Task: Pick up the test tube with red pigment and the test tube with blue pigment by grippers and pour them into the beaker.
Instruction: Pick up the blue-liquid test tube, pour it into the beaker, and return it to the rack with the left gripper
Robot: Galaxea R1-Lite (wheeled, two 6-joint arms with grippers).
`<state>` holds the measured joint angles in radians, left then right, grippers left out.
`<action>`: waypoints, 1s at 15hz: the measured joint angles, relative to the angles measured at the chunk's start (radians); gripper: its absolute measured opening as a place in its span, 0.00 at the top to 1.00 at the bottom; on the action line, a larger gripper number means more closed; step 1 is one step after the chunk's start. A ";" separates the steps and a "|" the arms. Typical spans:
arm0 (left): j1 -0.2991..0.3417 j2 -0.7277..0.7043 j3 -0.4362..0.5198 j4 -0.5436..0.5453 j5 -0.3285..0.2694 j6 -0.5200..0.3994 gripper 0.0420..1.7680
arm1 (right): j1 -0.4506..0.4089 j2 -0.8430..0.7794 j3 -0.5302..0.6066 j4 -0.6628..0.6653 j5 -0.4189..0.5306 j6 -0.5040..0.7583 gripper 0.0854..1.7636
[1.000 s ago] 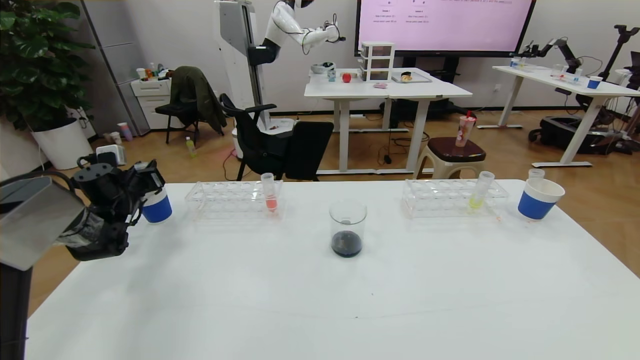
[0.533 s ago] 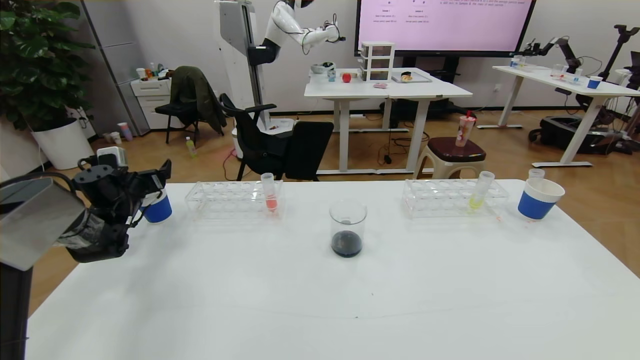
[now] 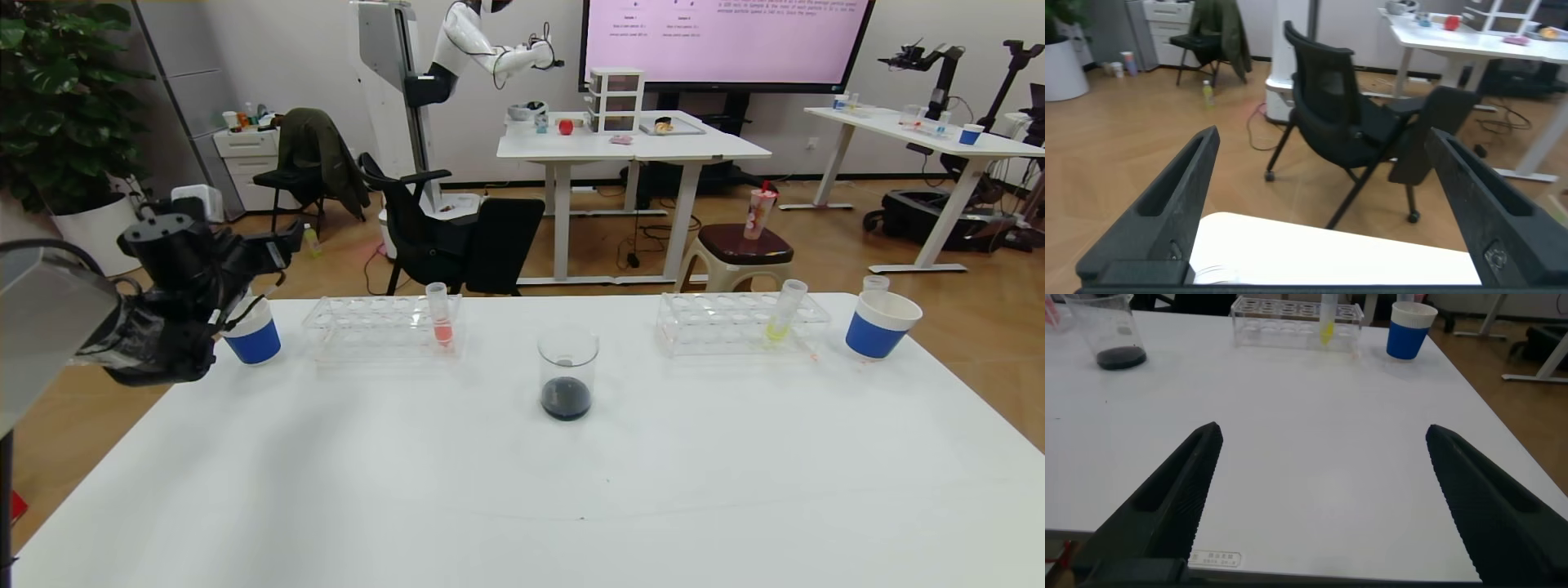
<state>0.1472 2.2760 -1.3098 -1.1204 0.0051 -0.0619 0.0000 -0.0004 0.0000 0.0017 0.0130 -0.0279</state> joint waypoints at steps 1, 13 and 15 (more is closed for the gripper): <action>-0.045 -0.050 0.005 0.053 0.010 0.000 0.01 | 0.000 0.000 0.000 0.000 0.000 0.000 0.02; -0.194 -0.769 0.301 0.431 0.036 0.167 0.01 | 0.000 0.000 0.000 0.000 0.000 0.000 0.02; -0.180 -0.930 0.369 0.502 0.036 0.180 0.01 | 0.000 0.000 0.000 0.000 0.000 0.000 0.02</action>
<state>-0.0330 1.3464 -0.9404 -0.6181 0.0409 0.1179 0.0000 -0.0004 0.0000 0.0017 0.0130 -0.0279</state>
